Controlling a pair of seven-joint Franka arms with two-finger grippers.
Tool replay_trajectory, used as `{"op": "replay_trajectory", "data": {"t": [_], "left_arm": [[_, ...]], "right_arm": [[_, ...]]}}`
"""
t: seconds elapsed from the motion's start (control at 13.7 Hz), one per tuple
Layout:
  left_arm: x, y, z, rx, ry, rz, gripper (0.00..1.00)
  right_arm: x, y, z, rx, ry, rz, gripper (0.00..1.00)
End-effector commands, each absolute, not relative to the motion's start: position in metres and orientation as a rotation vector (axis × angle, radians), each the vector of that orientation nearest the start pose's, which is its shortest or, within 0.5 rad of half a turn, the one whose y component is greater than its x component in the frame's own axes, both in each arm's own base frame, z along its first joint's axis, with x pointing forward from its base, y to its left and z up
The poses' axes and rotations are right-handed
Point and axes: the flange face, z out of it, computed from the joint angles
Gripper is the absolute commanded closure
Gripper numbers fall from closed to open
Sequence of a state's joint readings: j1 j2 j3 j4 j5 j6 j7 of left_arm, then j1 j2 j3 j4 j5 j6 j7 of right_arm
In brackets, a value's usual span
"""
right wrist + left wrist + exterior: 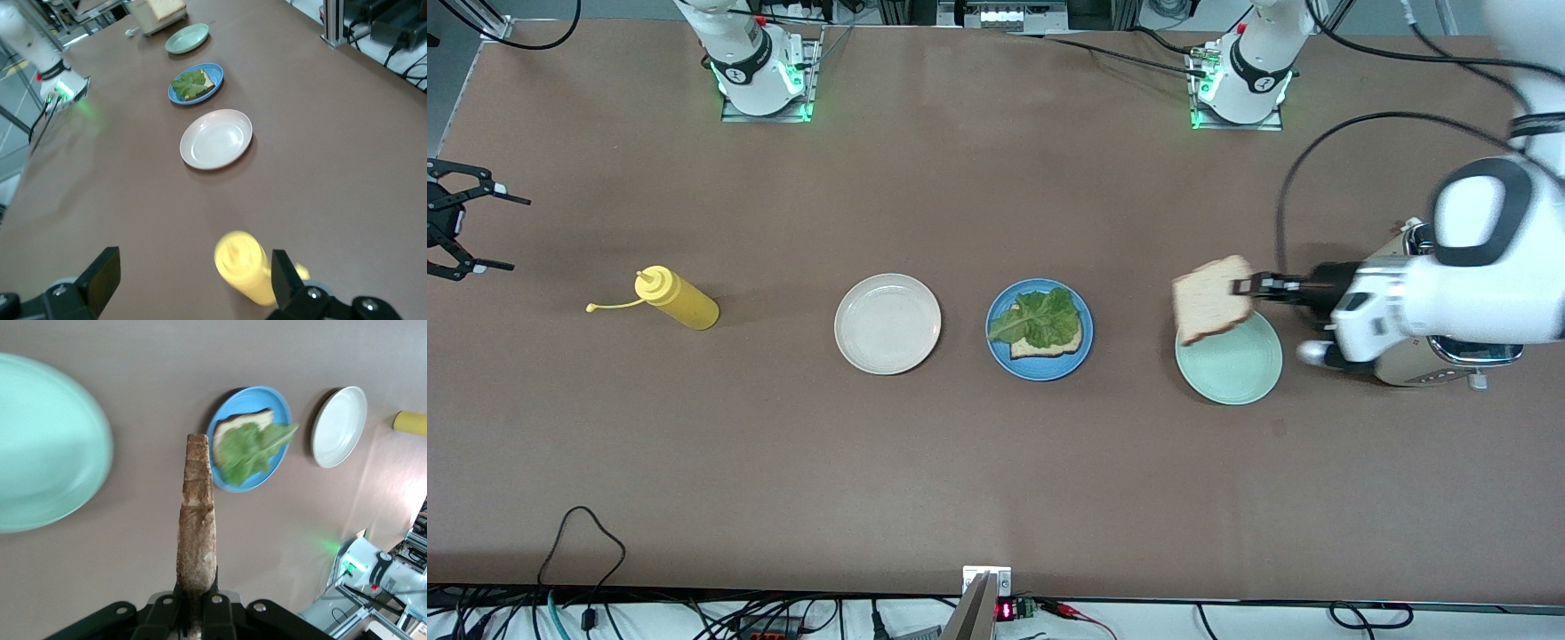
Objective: Make sandwich in blue plate with both arms
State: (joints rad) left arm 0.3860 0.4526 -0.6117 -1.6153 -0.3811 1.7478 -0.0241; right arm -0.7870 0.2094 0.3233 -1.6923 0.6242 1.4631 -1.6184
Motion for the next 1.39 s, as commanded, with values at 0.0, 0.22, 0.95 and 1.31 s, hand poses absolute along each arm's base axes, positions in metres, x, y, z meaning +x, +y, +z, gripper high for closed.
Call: {"op": "replay_trajectory", "data": {"t": [0.0,0.22,0.95,1.31], "left_arm": [[0.625,-0.218,0.378,2.513,-0.053,-0.379,0.99],[0.617,-0.28,0.332,2.489,-0.075,-0.379,1.0],[0.6,-0.344,0.27,2.433,-0.066,-0.384,1.0],[0.602,-0.33,0.232,2.422,-0.025,-0.45,0.91]], "right_arm": [[0.553,-0.142,0.521,-2.166,-1.145,-0.34,0.0],[0.566,-0.076,0.558,-2.362,-1.088,-0.186,0.0],[0.554,0.008,0.601,-2.997,-0.55,0.199,0.0],[0.547,0.011,0.596,-3.122,-0.187,0.315,0.0]]}}
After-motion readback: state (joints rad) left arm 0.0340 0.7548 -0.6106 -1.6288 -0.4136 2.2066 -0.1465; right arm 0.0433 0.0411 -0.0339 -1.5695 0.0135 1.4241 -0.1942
